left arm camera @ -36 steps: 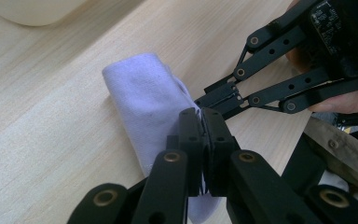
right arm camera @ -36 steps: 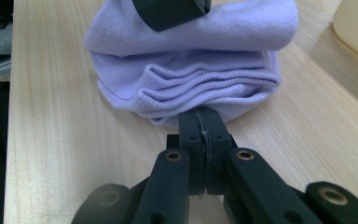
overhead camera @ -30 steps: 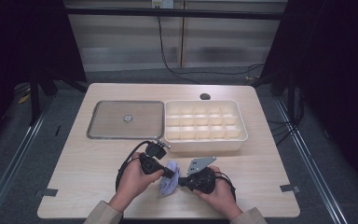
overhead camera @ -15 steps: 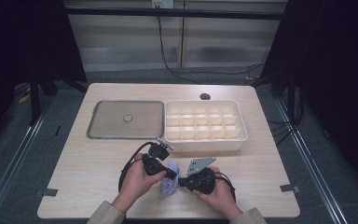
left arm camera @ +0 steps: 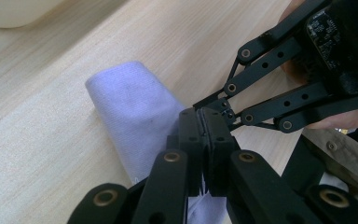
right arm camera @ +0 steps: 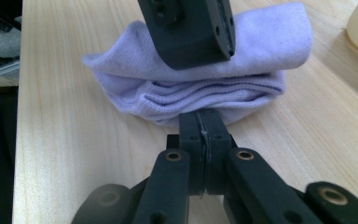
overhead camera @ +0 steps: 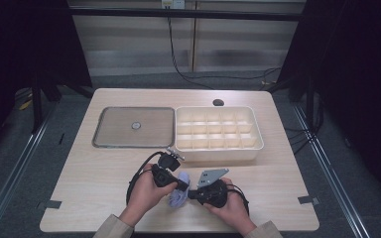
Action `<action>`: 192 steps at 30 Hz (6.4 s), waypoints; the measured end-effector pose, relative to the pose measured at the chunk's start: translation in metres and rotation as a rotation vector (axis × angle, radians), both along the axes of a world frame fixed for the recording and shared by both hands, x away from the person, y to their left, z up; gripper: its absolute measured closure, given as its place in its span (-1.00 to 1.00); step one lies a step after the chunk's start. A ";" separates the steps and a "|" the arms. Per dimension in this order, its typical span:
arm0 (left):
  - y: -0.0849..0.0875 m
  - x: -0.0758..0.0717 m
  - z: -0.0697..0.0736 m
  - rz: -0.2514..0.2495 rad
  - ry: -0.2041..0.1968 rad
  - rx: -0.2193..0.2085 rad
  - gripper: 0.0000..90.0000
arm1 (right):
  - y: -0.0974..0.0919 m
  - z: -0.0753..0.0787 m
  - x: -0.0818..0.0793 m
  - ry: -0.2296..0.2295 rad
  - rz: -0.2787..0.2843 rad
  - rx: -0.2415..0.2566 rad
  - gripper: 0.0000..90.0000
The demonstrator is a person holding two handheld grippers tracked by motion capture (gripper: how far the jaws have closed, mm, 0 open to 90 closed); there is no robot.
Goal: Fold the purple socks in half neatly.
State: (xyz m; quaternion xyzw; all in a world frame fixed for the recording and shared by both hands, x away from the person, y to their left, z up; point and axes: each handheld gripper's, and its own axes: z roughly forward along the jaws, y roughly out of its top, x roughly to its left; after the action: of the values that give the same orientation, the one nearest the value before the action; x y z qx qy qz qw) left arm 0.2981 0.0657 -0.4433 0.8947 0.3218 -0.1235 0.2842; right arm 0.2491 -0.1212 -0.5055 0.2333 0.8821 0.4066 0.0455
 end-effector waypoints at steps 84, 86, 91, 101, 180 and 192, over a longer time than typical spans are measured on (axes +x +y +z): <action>-0.016 -0.017 -0.026 -0.043 -0.079 0.023 0.91 | -0.030 0.022 0.009 -0.024 -0.118 0.006 1.00; -0.017 -0.017 -0.026 -0.046 -0.077 0.025 0.91 | -0.031 0.023 0.009 -0.025 -0.125 0.010 1.00; -0.017 -0.018 -0.026 -0.049 -0.079 0.025 0.91 | -0.032 0.029 0.011 -0.032 -0.133 0.039 1.00; -0.013 -0.016 -0.029 -0.035 -0.055 -0.015 0.91 | -0.015 0.036 0.019 -0.044 -0.106 0.052 1.00; 0.035 -0.012 -0.010 0.042 -0.300 -0.006 0.17 | -0.053 0.036 0.031 0.236 -0.315 0.128 0.57; 0.067 -0.002 -0.030 0.081 -0.360 0.011 -0.11 | -0.057 0.034 0.030 0.370 -0.386 0.154 0.30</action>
State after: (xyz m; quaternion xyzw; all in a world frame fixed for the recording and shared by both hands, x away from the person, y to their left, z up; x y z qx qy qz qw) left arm 0.2956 0.1328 -0.4734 0.8902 0.3020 0.0520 0.3370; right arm 0.2794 -0.1785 -0.4713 0.4700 0.7812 0.4068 -0.0576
